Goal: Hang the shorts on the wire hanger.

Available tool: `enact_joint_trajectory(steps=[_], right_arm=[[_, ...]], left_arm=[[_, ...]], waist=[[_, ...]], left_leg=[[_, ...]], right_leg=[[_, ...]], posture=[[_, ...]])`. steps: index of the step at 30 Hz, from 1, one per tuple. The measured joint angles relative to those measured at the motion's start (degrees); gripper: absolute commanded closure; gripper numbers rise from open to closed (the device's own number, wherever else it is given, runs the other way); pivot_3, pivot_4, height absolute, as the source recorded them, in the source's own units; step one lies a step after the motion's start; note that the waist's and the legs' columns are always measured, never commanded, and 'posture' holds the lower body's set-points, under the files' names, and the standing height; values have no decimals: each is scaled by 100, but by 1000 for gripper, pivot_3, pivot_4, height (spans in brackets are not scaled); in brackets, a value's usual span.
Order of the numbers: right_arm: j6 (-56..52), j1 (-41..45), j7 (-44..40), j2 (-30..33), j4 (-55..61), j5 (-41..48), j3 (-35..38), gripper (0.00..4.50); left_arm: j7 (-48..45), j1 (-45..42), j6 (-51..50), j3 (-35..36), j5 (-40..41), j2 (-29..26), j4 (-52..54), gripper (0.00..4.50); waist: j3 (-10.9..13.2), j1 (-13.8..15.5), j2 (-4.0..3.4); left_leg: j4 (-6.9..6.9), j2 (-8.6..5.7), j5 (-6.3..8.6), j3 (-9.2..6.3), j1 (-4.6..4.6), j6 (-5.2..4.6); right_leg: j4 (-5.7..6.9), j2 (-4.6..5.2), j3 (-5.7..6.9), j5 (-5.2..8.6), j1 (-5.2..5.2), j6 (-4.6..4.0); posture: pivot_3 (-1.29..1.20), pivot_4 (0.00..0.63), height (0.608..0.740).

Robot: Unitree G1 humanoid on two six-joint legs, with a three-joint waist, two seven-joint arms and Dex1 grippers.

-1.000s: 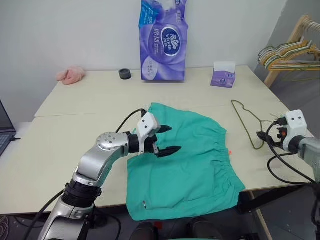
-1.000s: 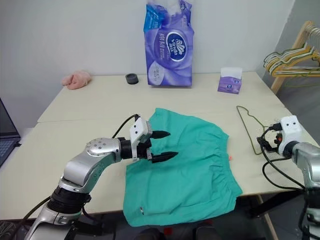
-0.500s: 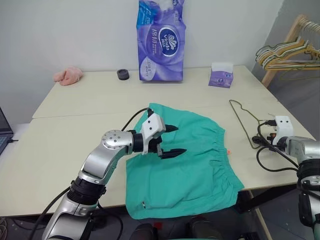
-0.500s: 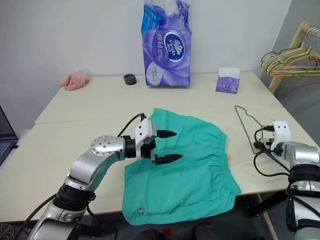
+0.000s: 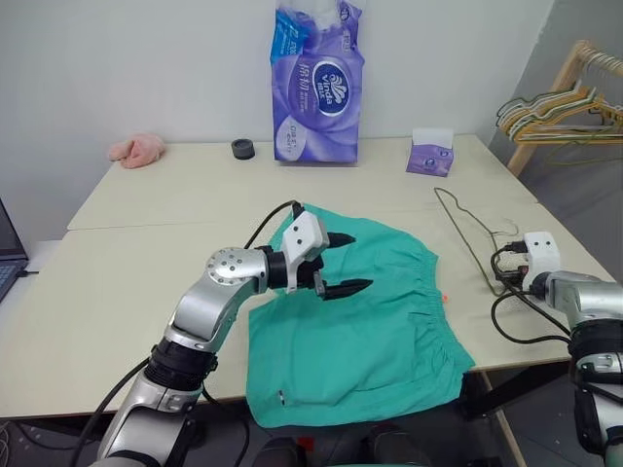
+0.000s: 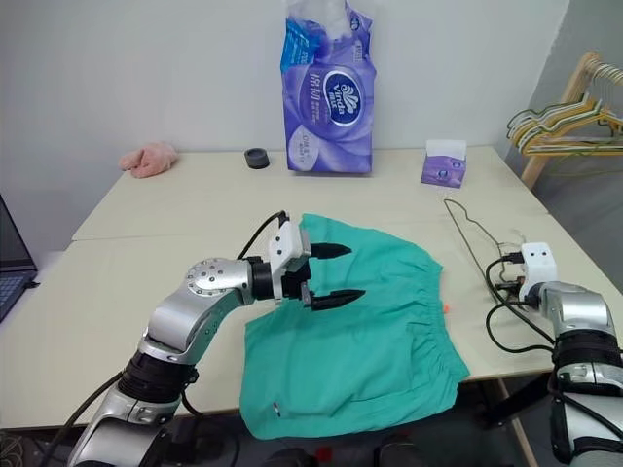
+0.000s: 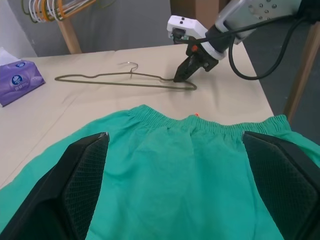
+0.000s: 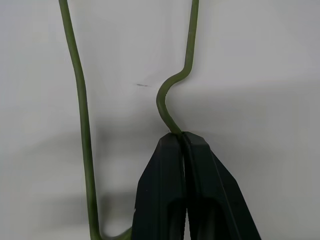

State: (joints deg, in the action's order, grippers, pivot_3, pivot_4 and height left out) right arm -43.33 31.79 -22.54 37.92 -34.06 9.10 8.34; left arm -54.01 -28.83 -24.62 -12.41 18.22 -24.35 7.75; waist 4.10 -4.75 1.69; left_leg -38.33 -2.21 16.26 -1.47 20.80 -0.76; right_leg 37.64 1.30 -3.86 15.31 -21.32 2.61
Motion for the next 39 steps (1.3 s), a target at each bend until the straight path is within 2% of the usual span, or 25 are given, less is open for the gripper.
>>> enact_joint_trajectory(steps=[5,10,15,19,22,26,31,39], right_arm=[[-37,-277,170,-6,503,-19,98,4491],[233,-1040,-117,456,1988,-382,-350,4491],[1297,-1631,-369,991,3742,-1036,-918,4491],[2163,-1839,-389,1041,4578,-1552,-1362,4491],[2902,-1913,-336,1112,4781,-2041,-1583,4491],[3765,-1956,-249,1116,4866,-2591,-1730,4491],[4567,-1931,-232,1122,4877,-3043,-1733,4491],[5113,-1647,-392,1007,4878,-3258,-1739,4491]], left_arm=[[225,-170,47,330,0,106,-413,0],[402,-539,38,641,-9,107,-1095,0],[408,-1474,26,1120,97,46,-2244,0],[-177,-2121,-50,1310,207,-385,-3178,0],[-782,-2326,13,1250,113,-694,-3920,0],[-1847,-2346,172,726,-272,-1107,-4455,0],[-2706,-2183,244,354,-443,-1208,-4362,0],[-3030,-1702,91,170,-531,-1137,-3789,0]], waist=[[-1,-1,-16],[11,-17,-52],[10,-72,-54],[10,-127,-55],[11,-146,-54],[14,-167,-53],[14,-148,-53],[14,-177,-53]], left_leg=[[8,-2,0,1,6,0],[19,-4,0,8,31,0],[14,2,-1,9,64,2],[17,0,-1,10,65,2],[16,-7,0,9,67,3],[16,-8,0,7,77,3],[12,-7,0,0,89,3],[-1,-6,1,1,87,2]], right_leg=[[0,1,-3,1,-10,2],[11,0,-8,2,-47,5],[32,-6,-8,13,-93,27],[29,-7,-9,17,-95,34],[25,-1,-8,7,-96,16],[21,1,-7,6,-103,14],[22,4,-3,6,-110,13],[36,3,-5,6,-108,13]], posture=[[-120,42,740],[-130,45,740],[-143,48,740],[-152,50,740],[-155,52,740],[-162,55,740],[-164,56,740],[-161,60,740]])
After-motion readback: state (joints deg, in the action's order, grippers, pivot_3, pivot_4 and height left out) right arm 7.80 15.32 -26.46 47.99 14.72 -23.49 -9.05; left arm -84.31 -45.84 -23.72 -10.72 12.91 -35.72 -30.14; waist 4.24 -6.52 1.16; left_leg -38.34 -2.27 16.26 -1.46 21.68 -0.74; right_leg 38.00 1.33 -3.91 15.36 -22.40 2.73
